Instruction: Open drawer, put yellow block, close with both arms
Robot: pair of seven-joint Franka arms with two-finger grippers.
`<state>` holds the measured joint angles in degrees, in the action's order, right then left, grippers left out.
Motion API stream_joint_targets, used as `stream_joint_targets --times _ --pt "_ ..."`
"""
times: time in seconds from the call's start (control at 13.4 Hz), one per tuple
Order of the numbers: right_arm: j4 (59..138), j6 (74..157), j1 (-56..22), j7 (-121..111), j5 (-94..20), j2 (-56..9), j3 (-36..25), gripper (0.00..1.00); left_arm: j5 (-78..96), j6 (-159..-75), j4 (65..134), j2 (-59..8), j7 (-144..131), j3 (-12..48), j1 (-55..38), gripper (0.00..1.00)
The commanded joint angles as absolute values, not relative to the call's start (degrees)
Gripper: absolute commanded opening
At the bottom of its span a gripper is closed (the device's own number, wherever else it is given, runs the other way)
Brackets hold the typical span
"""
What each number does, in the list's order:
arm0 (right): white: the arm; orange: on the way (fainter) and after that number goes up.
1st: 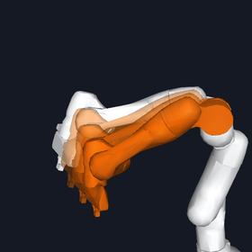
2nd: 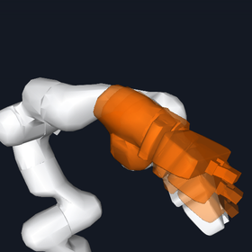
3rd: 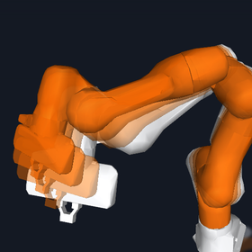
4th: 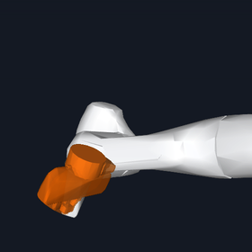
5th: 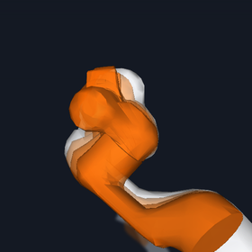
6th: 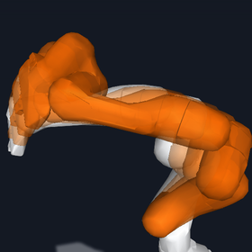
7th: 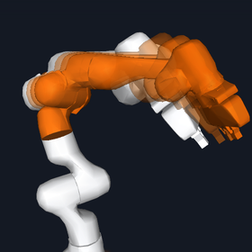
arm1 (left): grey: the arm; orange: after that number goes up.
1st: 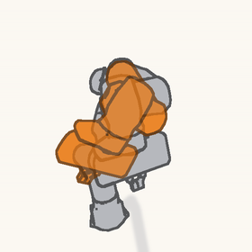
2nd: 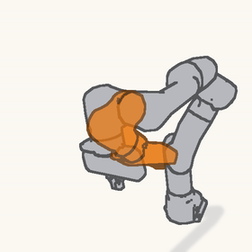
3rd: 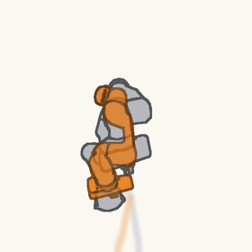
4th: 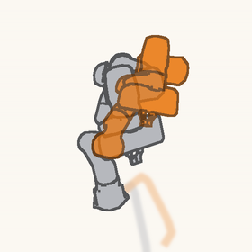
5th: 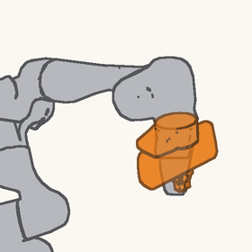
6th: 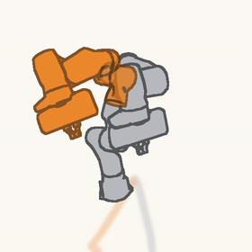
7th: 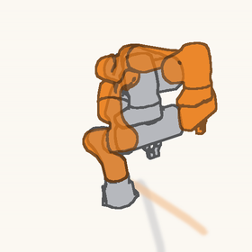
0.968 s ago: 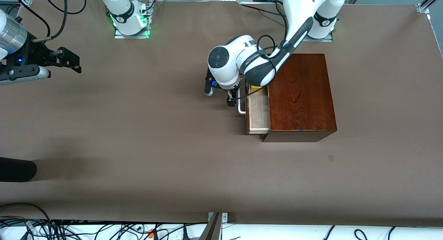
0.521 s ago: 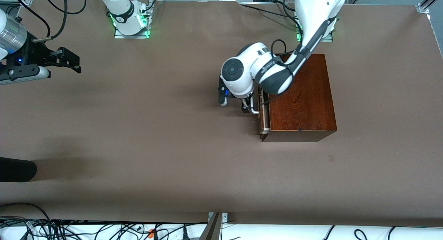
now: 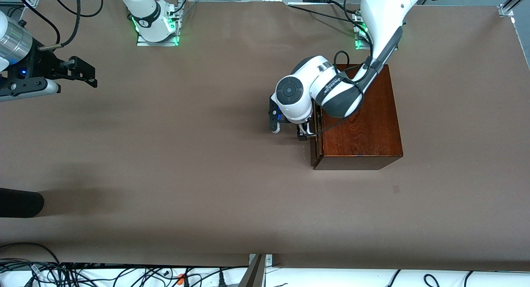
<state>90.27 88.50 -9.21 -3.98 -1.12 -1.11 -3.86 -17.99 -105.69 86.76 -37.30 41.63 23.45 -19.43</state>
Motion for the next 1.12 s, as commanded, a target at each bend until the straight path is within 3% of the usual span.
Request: stream_joint_targets --times 0.0,0.45,0.67,1.04 --pt "89.2 88.0 -9.4 -3.0 -1.0 -1.3 -4.0 1.00 -19.6 -104.7 87.8 -35.5 43.6 23.7 -18.5 1.00" --pt "89.2 88.0 -9.4 -3.2 -1.0 -1.3 -4.0 1.00 -10.9 -102.5 86.5 -29.6 38.1 24.5 -18.5 1.00" --pt "89.2 88.0 -9.4 -3.0 -1.0 -1.3 -4.0 1.00 -8.8 -95.2 83.5 -23.5 25.1 24.4 -17.2 1.00" --pt "89.2 88.0 -9.4 -3.0 -1.0 -1.4 -4.0 1.00 -9.6 -84.6 78.8 -18.0 19.9 24.0 -7.3 1.00"
